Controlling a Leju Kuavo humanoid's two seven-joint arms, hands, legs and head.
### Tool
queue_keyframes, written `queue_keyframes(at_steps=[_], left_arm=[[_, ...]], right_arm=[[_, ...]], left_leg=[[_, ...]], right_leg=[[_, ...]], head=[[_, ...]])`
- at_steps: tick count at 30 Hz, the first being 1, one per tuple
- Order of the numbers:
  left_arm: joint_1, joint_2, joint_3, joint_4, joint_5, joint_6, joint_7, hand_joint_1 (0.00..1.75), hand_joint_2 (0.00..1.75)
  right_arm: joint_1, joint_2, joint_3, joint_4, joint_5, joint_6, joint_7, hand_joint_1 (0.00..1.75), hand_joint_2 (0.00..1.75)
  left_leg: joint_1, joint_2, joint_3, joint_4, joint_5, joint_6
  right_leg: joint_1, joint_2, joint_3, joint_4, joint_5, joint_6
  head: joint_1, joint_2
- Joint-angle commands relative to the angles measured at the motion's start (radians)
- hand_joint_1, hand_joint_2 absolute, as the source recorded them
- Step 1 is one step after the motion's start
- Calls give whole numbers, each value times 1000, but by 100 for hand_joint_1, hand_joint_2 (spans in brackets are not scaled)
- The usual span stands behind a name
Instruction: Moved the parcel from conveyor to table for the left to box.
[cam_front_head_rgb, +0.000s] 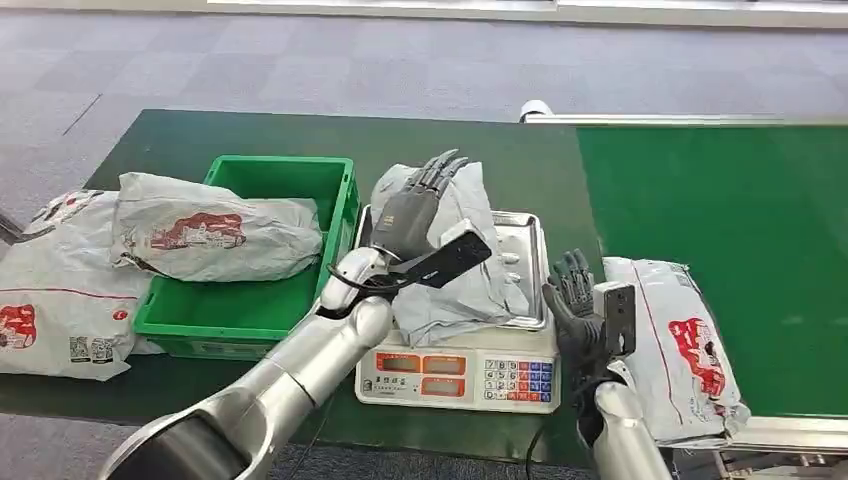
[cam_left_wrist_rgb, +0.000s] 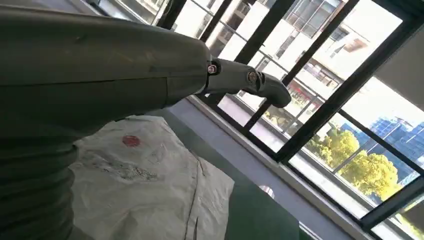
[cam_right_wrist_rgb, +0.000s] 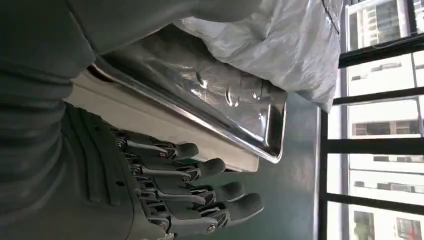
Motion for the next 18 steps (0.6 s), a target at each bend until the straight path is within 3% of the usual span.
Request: queue_keyframes(at_steps=[1, 7, 18], left_arm=[[-45, 45, -51, 21, 44, -42, 16, 0, 175], [-17, 67, -35, 64, 101, -33, -32, 0, 175], [-44, 78, -24, 119, 107, -78, -49, 0, 175]], right_arm=[[53, -46, 66, -120, -49, 2, 37, 0, 175], [-18, -33, 84, -99, -47, -16, 61, 0, 175], [-33, -21, 48, -134, -75, -26, 78, 0, 175]], left_leg=[[0, 0, 2, -1, 0, 0], [0, 6, 4, -2, -1, 0], [1, 2, 1, 0, -1, 0]], right_leg=[[0, -1, 2, -1, 0, -1], [0, 5, 2, -1, 1, -1], [0, 1, 2, -1, 0, -1]], head=[[0, 0], [0, 0], [0, 0]])
